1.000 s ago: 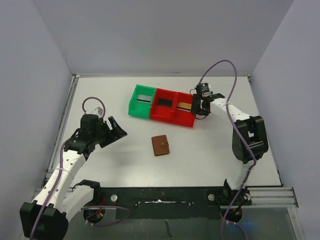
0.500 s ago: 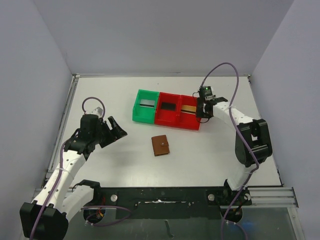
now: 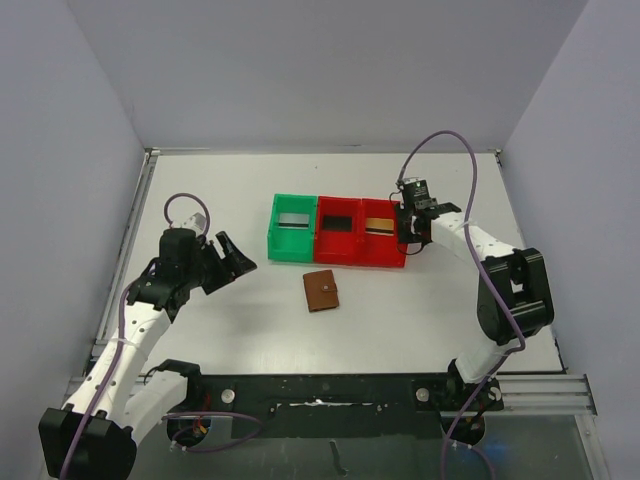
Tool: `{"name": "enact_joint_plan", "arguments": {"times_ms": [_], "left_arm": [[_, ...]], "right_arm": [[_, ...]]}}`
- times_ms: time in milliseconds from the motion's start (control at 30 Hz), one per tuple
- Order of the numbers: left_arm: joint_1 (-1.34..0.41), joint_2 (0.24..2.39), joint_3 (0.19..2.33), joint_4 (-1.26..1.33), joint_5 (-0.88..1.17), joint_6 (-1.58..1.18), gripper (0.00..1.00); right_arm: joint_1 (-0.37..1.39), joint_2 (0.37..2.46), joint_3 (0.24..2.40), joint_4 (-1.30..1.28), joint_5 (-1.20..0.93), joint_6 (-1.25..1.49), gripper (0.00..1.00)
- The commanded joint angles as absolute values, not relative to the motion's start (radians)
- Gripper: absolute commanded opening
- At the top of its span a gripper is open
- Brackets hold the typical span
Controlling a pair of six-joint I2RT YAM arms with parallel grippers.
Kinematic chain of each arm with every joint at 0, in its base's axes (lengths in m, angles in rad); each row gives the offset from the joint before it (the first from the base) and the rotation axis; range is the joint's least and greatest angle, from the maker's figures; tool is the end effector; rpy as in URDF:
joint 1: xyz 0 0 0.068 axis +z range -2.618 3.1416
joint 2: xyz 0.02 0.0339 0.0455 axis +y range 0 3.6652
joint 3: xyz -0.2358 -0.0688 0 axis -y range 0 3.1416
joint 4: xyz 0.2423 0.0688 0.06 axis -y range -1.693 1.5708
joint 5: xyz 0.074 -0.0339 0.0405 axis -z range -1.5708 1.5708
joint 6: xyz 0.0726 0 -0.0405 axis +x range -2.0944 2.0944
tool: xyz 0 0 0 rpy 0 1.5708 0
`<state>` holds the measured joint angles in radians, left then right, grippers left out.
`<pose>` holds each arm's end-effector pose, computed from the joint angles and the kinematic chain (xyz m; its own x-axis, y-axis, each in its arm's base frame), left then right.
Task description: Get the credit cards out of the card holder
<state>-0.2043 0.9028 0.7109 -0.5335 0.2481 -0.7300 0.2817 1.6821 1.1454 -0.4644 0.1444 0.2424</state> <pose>0.2228 -0.0644 0.2155 -0.7352 -0.5078 -0.4489 -0.1526 0.7693 -0.6204 0.3523 0.0911 0.1527 -0.8334 0.0061 -0.5527 -0.0005 0.9999 0.0118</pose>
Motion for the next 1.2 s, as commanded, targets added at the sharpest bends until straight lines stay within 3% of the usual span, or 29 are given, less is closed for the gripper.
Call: {"name": "enact_joint_plan", "arguments": {"times_ms": [0, 300, 533, 667, 800, 967, 1167], "left_arm": [[-0.209, 0.881, 0.71, -0.477, 0.28, -0.735, 0.71], [-0.209, 0.894, 0.703, -0.465, 0.312, -0.721, 0.71], [-0.208, 0.887, 0.695, -0.466, 0.318, -0.717, 0.71], [-0.208, 0.878, 0.69, -0.459, 0.314, -0.72, 0.71], [-0.207, 0.864, 0.695, -0.468, 0.287, -0.722, 0.71], [-0.206, 0.825, 0.705, -0.505, 0.186, -0.733, 0.8], [-0.197, 0.774, 0.717, -0.55, 0.081, -0.769, 0.87]], "right_arm": [[0.278, 1.651, 1.157, -0.421, 0.13, 0.13, 0.14], [0.269, 1.701, 1.233, -0.449, 0.143, 0.126, 0.23], [0.266, 1.645, 1.255, -0.462, 0.134, 0.153, 0.62], [0.267, 1.587, 1.284, -0.483, 0.129, 0.195, 0.75], [0.27, 1.474, 1.22, -0.445, 0.035, 0.314, 0.83], [0.312, 1.294, 1.004, -0.232, -0.107, 0.513, 0.92], [0.482, 1.233, 0.895, -0.181, -0.022, 0.684, 0.94]]}}
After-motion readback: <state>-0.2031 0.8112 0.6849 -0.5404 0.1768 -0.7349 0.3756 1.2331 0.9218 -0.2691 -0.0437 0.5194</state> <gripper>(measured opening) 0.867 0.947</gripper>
